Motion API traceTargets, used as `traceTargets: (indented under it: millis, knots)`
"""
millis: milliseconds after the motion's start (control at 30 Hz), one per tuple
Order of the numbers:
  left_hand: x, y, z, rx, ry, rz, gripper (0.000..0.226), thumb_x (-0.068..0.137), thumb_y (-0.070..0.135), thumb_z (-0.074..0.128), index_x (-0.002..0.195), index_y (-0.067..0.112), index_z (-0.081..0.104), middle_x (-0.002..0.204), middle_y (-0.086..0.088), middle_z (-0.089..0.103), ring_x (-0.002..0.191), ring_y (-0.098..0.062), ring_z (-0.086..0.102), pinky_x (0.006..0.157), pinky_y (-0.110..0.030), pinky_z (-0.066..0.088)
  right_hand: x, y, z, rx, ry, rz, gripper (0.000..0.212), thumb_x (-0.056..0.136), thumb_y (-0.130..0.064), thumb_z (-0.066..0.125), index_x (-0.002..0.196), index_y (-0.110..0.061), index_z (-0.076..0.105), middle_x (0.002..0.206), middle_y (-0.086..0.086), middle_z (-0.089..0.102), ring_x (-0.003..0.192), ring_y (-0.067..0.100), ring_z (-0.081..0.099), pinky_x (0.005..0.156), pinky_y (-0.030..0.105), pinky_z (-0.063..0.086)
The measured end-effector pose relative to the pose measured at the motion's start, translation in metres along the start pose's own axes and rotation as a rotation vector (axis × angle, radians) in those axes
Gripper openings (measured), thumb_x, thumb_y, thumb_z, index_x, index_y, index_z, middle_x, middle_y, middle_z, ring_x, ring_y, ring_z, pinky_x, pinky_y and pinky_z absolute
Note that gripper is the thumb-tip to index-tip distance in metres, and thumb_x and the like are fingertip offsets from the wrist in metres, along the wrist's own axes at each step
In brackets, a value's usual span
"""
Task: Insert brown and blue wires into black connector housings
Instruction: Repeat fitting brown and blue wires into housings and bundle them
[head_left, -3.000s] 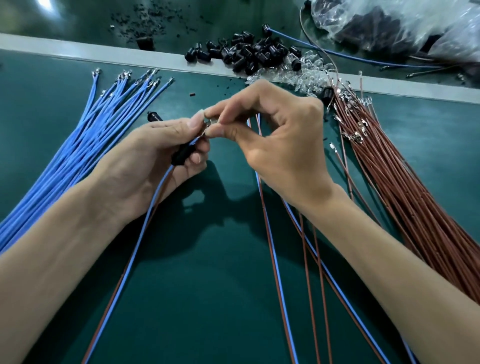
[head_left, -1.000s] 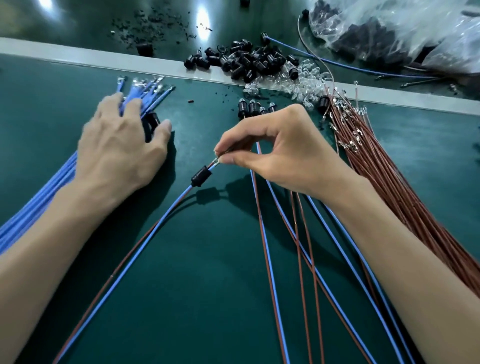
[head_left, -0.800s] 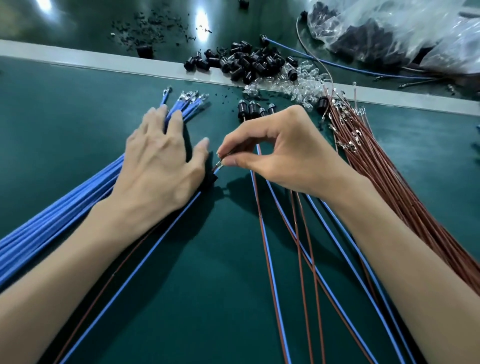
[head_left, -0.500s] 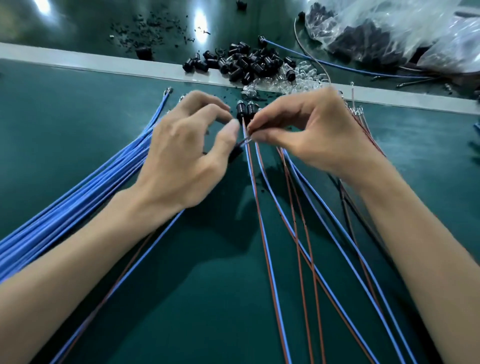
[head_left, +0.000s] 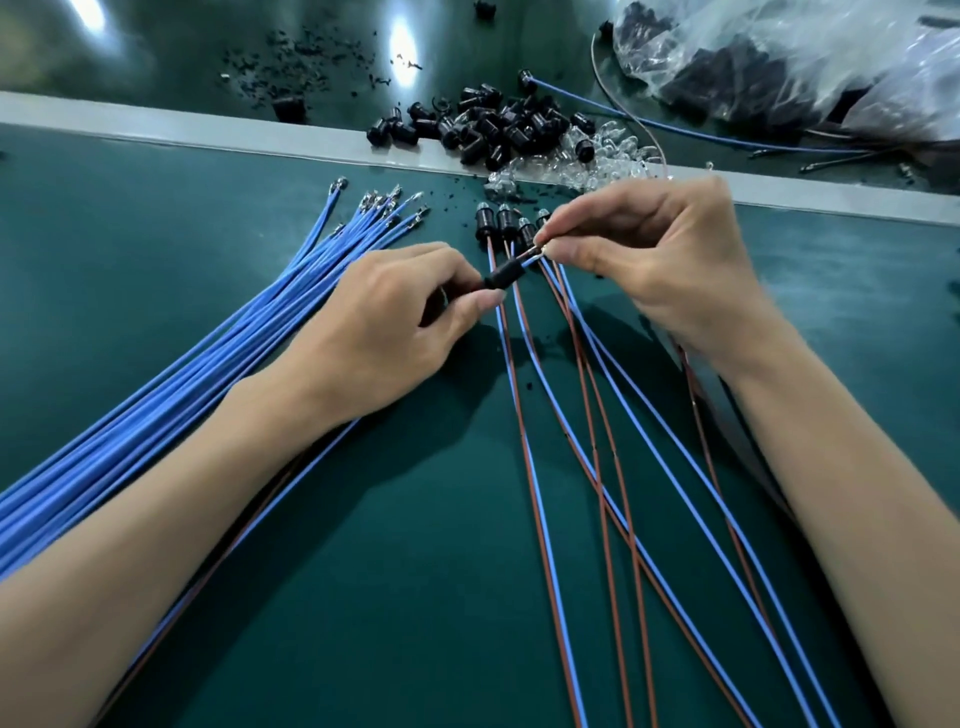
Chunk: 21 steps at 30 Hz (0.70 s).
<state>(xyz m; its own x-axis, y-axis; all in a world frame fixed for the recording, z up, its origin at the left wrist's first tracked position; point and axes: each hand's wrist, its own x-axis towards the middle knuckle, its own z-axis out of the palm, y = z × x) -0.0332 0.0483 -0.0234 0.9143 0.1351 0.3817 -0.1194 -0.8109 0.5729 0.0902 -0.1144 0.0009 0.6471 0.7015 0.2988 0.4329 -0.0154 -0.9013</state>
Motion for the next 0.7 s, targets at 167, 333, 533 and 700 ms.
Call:
traceTargets:
  millis: [167,333,533,700]
  knots:
    - [-0.001,0.000,-0.004,-0.114,-0.027,-0.039,0.024,0.088,0.031,0.058,0.082,0.010,0.066,0.064,0.002,0.065,0.055,-0.015,0.055,0.056,-0.025,0.043,-0.002,-0.002,0.012,-0.013,-0.048,-0.028,0.026,0.076,0.004,0.073,0.098,-0.008,0.067,0.089,0.003,0.070,0.077,0.004,0.069,0.078,0.018,0.053]
    - [-0.002,0.004,-0.010,-0.350,-0.046,-0.140,0.014,0.086,0.029,0.059,0.073,0.025,0.058,0.059,0.012,0.058,0.048,-0.012,0.046,0.048,-0.026,0.036,-0.003,-0.004,0.017,0.061,-0.010,-0.062,0.029,0.073,0.006,0.073,0.098,-0.008,0.067,0.089,0.006,0.070,0.080,0.009,0.069,0.083,0.024,0.054]
    - [-0.004,0.006,-0.016,-0.558,-0.046,-0.192,0.014,0.083,0.023,0.060,0.073,0.013,0.060,0.053,0.015,0.060,0.035,-0.003,0.044,0.040,-0.011,0.033,-0.004,-0.008,0.019,0.173,-0.030,-0.044,0.034,0.069,0.007,0.073,0.101,0.000,0.065,0.081,0.000,0.071,0.079,0.011,0.069,0.081,0.024,0.054]
    - [-0.004,0.003,-0.021,-0.647,-0.132,-0.221,0.016,0.081,0.026,0.059,0.074,0.013,0.065,0.055,0.008,0.060,0.039,-0.007,0.039,0.042,-0.012,0.032,-0.003,-0.017,0.015,0.049,-0.186,-0.036,0.038,0.073,-0.003,0.076,0.108,-0.012,0.064,0.094,0.004,0.070,0.083,0.007,0.067,0.081,0.021,0.052]
